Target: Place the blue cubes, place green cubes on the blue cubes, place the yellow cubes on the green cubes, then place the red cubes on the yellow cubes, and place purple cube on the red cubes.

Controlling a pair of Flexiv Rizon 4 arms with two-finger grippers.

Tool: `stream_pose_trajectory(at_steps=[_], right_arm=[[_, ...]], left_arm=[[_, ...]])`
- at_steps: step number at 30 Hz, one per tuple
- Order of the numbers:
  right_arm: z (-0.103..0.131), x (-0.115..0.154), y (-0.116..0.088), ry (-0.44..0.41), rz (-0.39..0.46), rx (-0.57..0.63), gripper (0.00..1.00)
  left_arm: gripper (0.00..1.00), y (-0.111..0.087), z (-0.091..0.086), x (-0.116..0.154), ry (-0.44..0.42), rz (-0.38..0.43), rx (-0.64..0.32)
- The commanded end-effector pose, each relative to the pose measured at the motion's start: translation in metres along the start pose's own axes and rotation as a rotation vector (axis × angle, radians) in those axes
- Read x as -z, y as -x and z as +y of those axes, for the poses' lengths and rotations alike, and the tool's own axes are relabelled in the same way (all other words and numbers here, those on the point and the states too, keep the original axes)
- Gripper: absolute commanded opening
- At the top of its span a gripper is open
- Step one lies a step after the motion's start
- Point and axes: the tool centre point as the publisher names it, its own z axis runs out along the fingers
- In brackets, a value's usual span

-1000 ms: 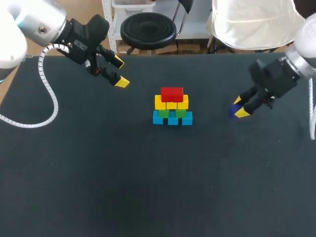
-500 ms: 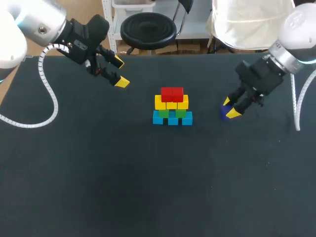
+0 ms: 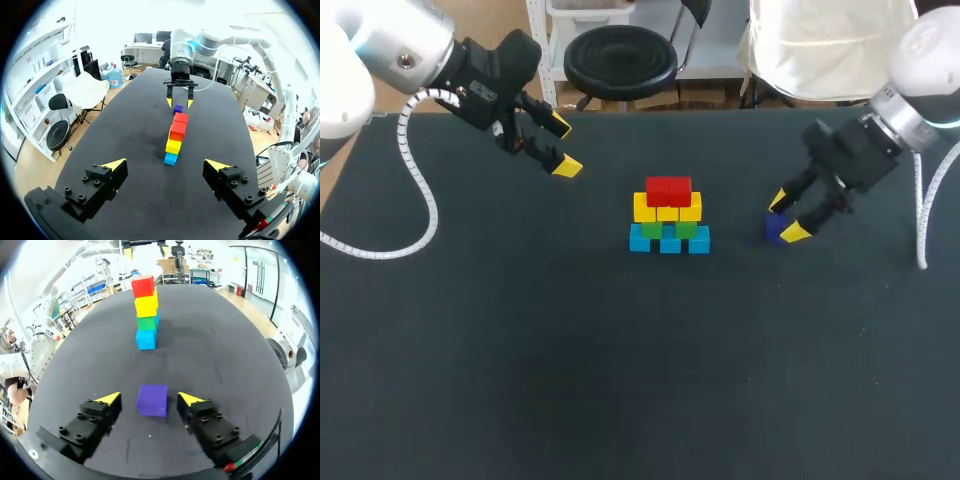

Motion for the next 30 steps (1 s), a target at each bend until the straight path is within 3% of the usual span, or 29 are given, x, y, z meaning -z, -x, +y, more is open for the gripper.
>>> stream_pose_trajectory(at_steps=[1, 7, 16, 30], right_arm=[[0.010, 0.010, 0.001, -0.065, -0.011, -0.026, 1.00], [0.014, 0.020, -0.002, -0.191, -0.076, -0.116, 1.00], [0.011, 0.015, -0.004, -0.131, -0.124, -0.063, 1.00], [0.001, 0.002, 0.000, -0.113, -0.148, -0.062, 1.00]], left_arm=[[1.00, -0.001, 0.000, 0.000, 0.000, -0.005, -0.003], [1.00, -0.001, 0.000, 0.000, 0.000, -0.005, -0.003], [1.00, -0.001, 0.000, 0.000, 0.000, -0.005, -0.003], [1.00, -0.001, 0.000, 0.000, 0.000, -0.005, -0.003]])
